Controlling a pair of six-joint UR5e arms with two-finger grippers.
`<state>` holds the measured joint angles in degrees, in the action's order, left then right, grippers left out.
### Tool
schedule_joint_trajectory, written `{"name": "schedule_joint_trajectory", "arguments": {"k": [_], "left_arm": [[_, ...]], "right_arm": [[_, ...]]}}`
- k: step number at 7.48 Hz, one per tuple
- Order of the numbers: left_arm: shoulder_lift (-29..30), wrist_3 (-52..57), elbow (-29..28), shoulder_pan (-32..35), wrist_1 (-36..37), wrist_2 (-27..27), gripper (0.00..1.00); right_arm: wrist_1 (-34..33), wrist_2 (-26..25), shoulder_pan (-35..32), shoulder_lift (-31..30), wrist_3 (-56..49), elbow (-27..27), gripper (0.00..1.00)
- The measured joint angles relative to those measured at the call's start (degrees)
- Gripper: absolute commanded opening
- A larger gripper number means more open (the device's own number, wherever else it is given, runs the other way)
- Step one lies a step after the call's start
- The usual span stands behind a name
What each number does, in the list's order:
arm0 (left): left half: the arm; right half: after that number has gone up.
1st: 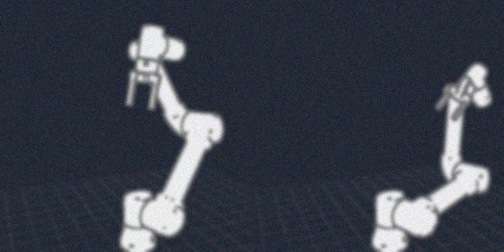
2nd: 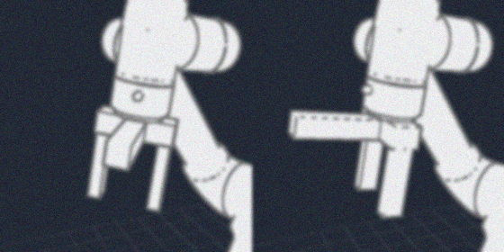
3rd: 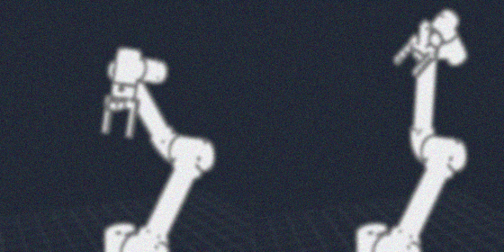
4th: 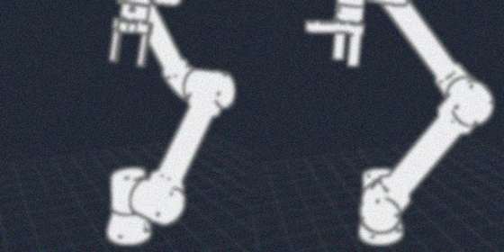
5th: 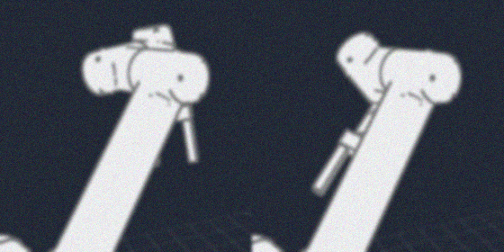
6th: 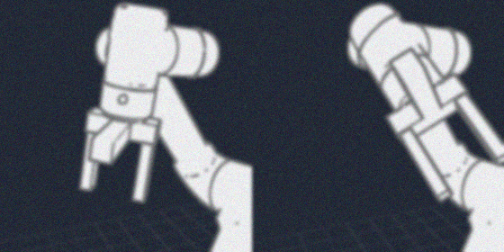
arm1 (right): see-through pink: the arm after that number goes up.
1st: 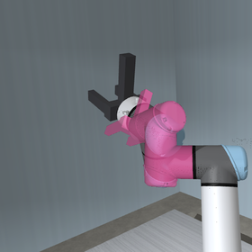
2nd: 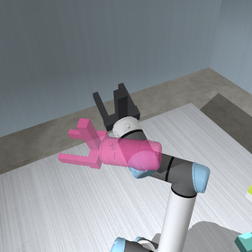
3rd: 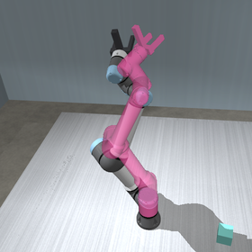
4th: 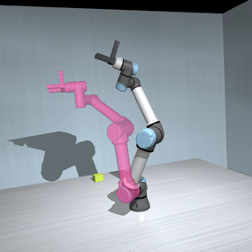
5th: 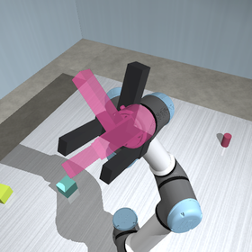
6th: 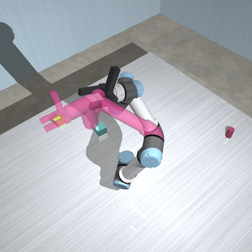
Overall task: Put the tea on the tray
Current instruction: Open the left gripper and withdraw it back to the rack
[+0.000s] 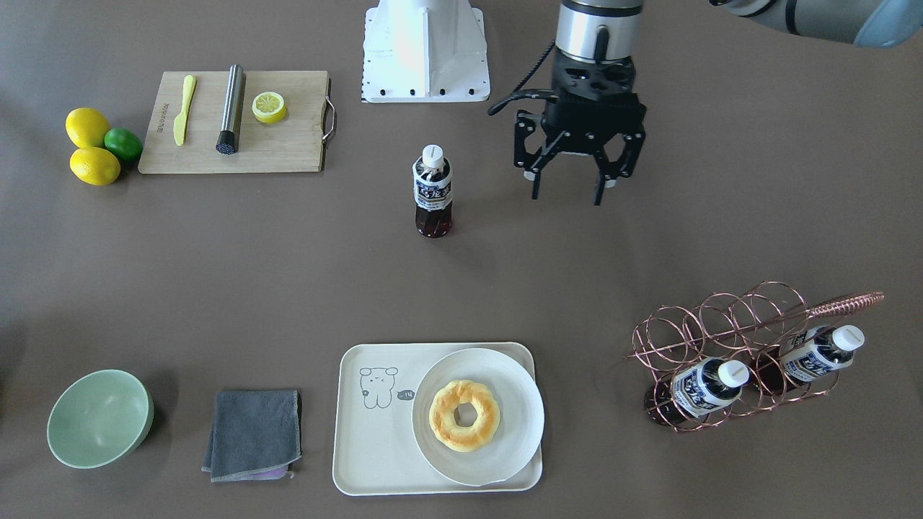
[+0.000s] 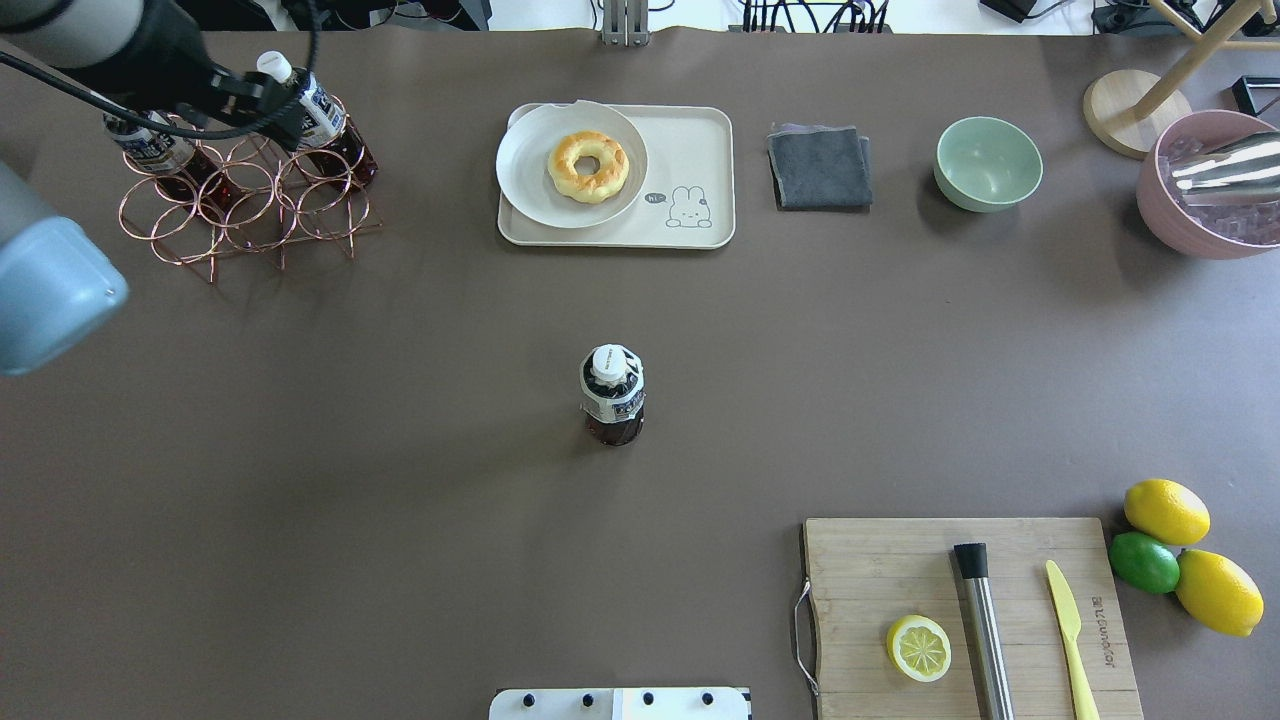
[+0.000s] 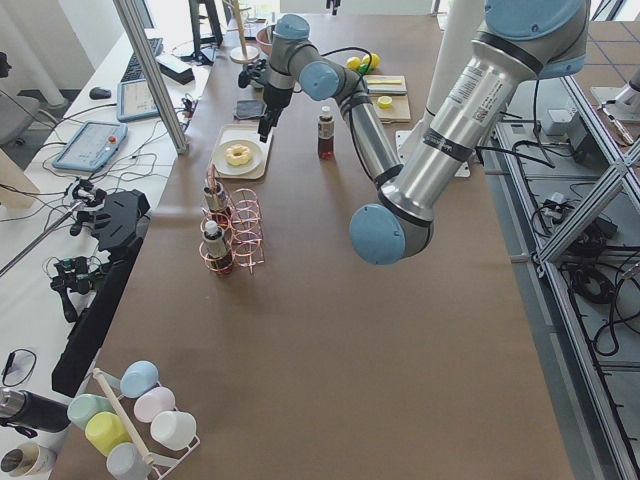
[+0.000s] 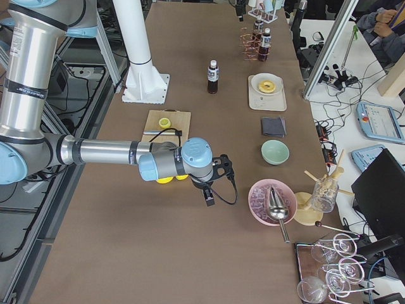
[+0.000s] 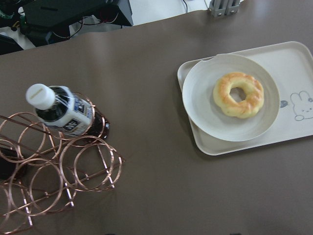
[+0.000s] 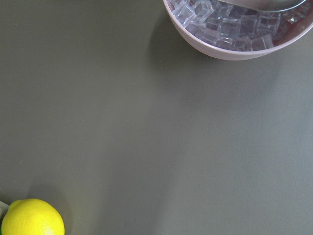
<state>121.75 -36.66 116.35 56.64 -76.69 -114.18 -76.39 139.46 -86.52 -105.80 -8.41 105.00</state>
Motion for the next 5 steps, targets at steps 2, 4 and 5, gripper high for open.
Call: {"name": "schedule_joint_trajectory", "arguments": {"k": [2, 4, 5], "left_arm": [[-8.07, 12.51, -0.51, 10.06, -0.86, -9.83, 0.95], [-16.53, 21.37, -1.00, 16.36, -3.52, -15.26, 0.95], [-20.04, 24.18, -1.21, 18.61, -5.10, -16.81, 0.95]], "right_arm": [[0.01, 0.53, 0.11, 0.81, 4.10, 1.57, 1.00], [0.01, 0.71, 1.39, 1.32, 13.65, 8.07, 1.00], [-0.03, 0.58, 3.18, 2.36, 19.55, 11.69, 1.00]]}}
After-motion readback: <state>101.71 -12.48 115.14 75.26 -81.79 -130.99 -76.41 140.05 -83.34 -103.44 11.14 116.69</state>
